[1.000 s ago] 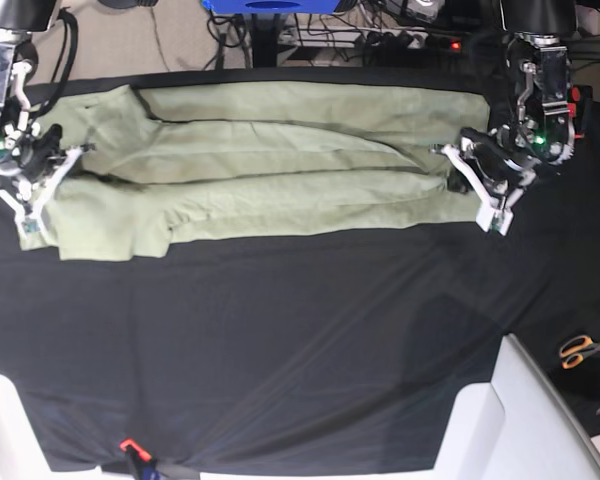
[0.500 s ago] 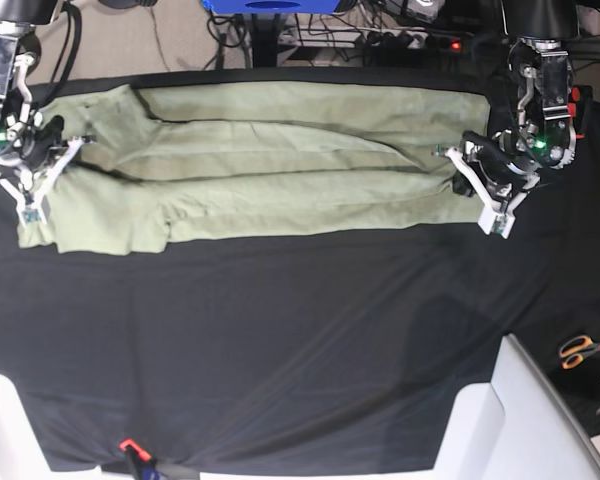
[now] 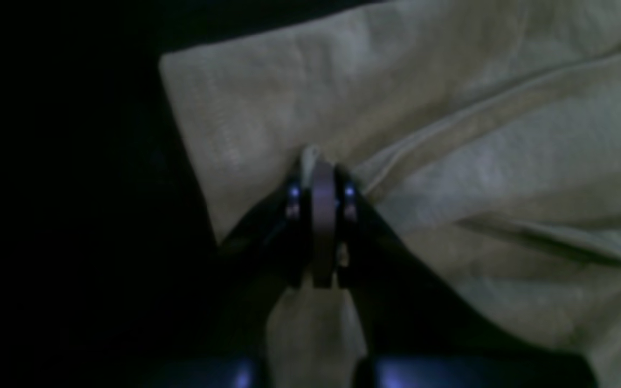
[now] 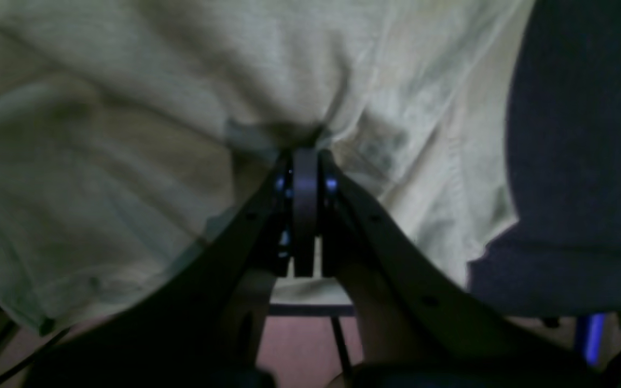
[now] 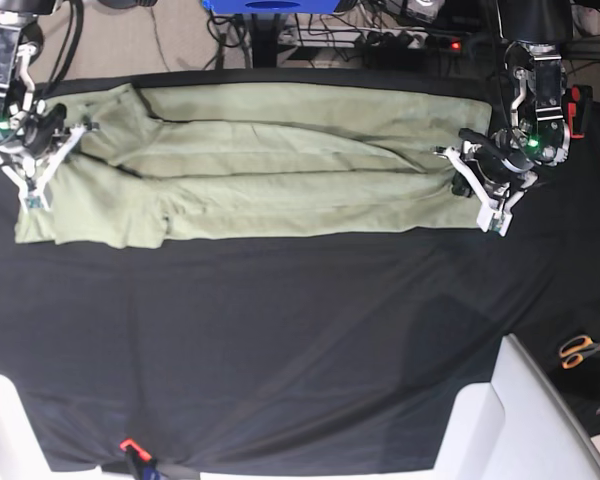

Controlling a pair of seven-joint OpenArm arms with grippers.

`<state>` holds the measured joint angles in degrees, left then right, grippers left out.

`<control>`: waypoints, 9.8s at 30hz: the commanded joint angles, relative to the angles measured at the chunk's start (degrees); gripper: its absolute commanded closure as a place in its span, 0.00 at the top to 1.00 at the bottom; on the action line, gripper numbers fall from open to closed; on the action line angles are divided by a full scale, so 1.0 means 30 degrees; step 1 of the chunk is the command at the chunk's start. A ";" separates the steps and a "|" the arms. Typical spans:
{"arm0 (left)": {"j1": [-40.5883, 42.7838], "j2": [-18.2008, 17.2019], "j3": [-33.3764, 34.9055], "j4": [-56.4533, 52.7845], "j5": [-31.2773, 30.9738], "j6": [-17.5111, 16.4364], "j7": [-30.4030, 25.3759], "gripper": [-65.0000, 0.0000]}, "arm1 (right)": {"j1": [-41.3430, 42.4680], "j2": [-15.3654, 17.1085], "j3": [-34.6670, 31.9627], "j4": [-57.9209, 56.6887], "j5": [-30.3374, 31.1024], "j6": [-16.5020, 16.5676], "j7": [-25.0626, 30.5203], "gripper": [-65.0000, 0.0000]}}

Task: Fold the T-shirt properly
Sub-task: 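Fold the held shirt edge over onto the shirt with both grippers, then open the right gripper and raise it off the folded strip, then release the left gripper and reposition it over the strip's end, then grasp the end of the folded strip with the left gripper, then fold the grasped strip end over toward the right gripper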

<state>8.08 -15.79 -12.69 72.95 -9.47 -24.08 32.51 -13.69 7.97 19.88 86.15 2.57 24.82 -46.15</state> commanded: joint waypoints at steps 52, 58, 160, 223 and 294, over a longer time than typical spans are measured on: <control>-0.0011 -0.0113 0.0581 -0.0067 0.0213 0.0010 0.0254 0.00 | 0.3114 0.0670 0.3410 -0.3237 0.0008 0.5060 0.2006 0.02; -0.0040 -0.0084 0.0581 -0.0067 0.0213 0.0010 0.0254 0.00 | 0.2967 0.0641 0.4231 -0.2504 0.0008 0.5060 0.0453 0.02; 0.1660 0.0004 -0.3610 -0.4404 -1.0307 -0.5308 -0.0801 1.00 | 0.1590 0.1608 0.2619 -0.3735 0.0008 -0.1811 0.9215 0.03; 0.2158 0.6890 0.0903 0.6497 0.2499 0.0010 -0.1768 0.00 | 0.1444 0.1579 0.2590 -0.3735 0.0008 -0.1782 0.9215 0.03; 0.5176 0.3432 0.5240 0.7318 0.2499 0.1476 -0.1944 0.00 | 0.0389 0.0231 0.2648 0.0016 0.0008 -0.1782 0.9186 0.04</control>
<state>23.77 -5.30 3.11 93.60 -1.39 -19.49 27.88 -12.82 7.75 27.40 85.38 2.52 19.90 -19.66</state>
